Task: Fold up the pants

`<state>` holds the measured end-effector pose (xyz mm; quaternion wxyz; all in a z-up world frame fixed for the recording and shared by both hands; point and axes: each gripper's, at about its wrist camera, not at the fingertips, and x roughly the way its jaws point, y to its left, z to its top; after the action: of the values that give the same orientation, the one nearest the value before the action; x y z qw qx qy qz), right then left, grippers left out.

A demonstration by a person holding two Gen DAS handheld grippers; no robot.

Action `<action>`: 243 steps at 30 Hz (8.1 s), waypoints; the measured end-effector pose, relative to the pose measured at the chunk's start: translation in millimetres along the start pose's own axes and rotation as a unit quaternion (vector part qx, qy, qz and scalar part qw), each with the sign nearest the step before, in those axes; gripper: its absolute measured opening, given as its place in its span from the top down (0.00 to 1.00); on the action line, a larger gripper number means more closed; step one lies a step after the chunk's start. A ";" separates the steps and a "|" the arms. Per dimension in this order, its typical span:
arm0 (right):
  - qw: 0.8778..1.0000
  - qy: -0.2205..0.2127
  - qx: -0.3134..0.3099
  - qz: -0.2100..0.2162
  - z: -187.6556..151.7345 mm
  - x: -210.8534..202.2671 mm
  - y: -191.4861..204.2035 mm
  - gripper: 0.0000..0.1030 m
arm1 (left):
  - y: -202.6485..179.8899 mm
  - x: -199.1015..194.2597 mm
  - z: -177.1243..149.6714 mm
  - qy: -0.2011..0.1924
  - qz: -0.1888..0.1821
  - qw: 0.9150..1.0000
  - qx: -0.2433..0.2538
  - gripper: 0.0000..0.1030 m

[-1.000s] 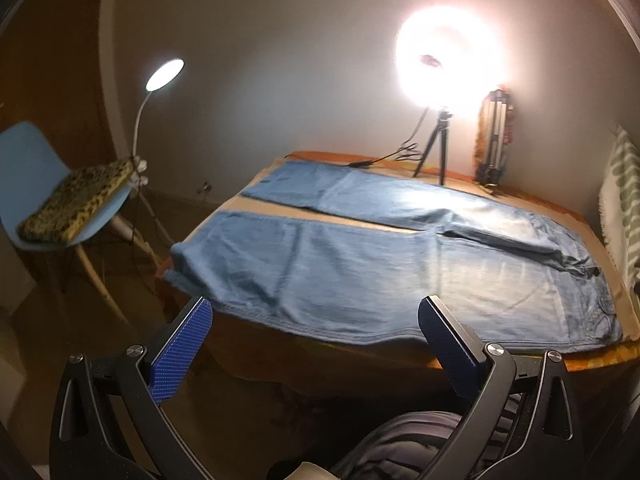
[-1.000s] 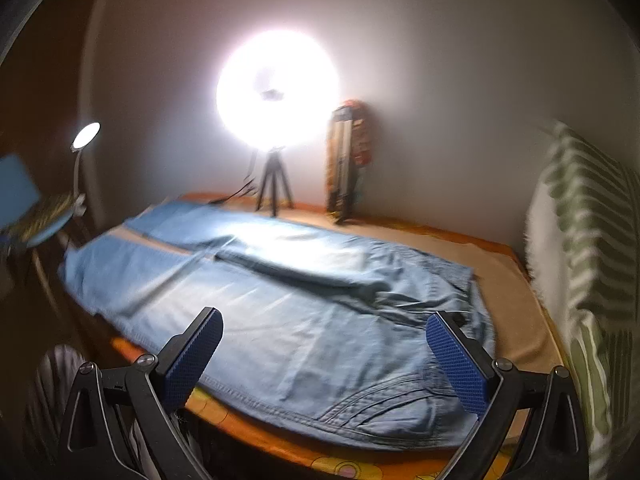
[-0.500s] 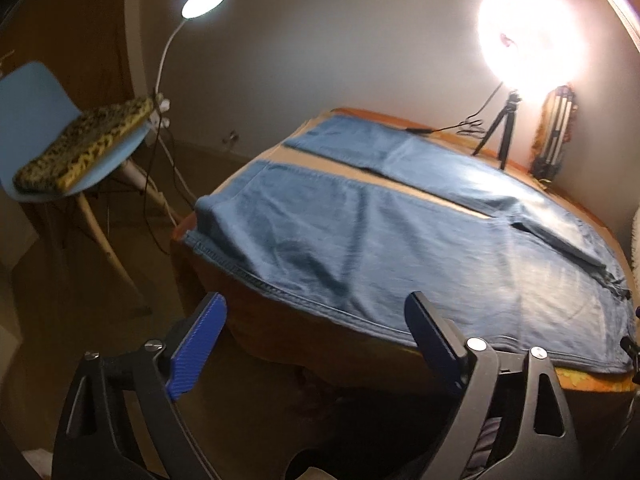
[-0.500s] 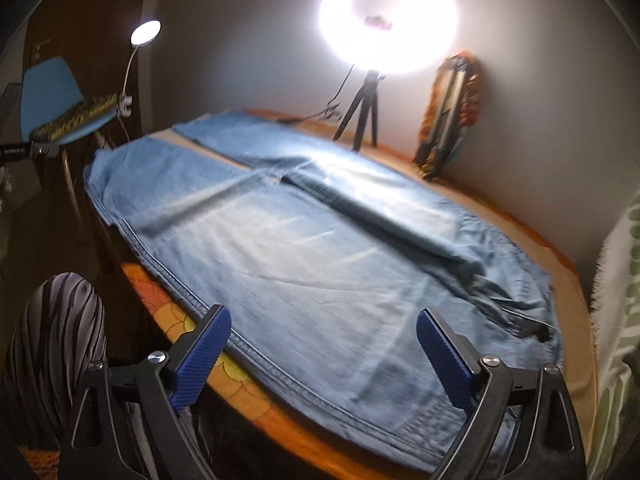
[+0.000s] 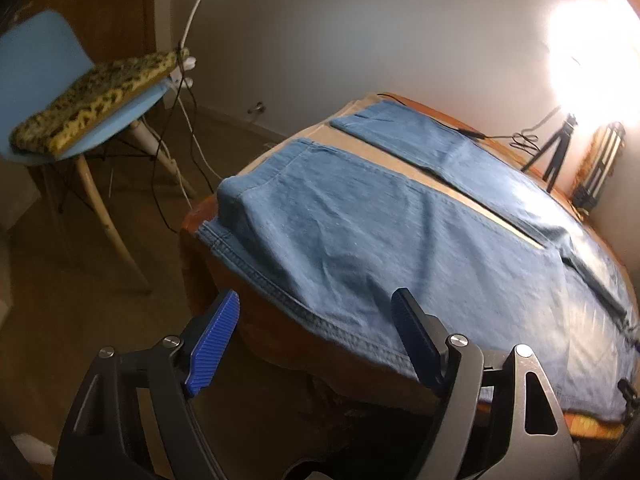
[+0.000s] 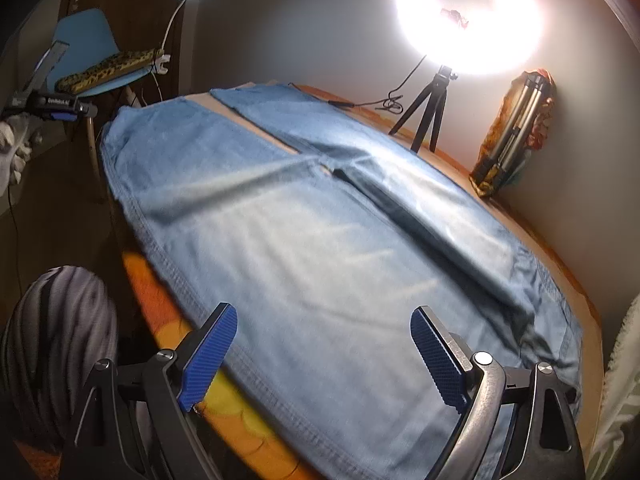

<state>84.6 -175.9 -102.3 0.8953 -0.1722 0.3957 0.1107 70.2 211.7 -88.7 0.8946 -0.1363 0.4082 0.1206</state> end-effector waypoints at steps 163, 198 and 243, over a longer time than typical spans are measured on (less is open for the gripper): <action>0.981 -0.048 -0.124 -0.139 182.5 40.9 -66.6 1.00 | -70.0 51.7 216.6 -0.143 -0.119 0.979 -0.077 0.98; 0.987 0.081 -0.084 -0.112 187.3 292.2 -190.2 1.00 | -137.8 239.9 285.3 -0.052 -0.052 0.997 0.024 0.55; 0.988 0.065 -0.018 0.140 409.0 451.2 25.6 0.35 | -60.2 216.9 162.6 -0.012 -0.054 0.991 0.122 0.96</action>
<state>649.1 37.5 -188.2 0.8403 -0.1383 0.4709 0.2303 341.6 233.8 -143.2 0.9144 -0.0464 0.4015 0.0230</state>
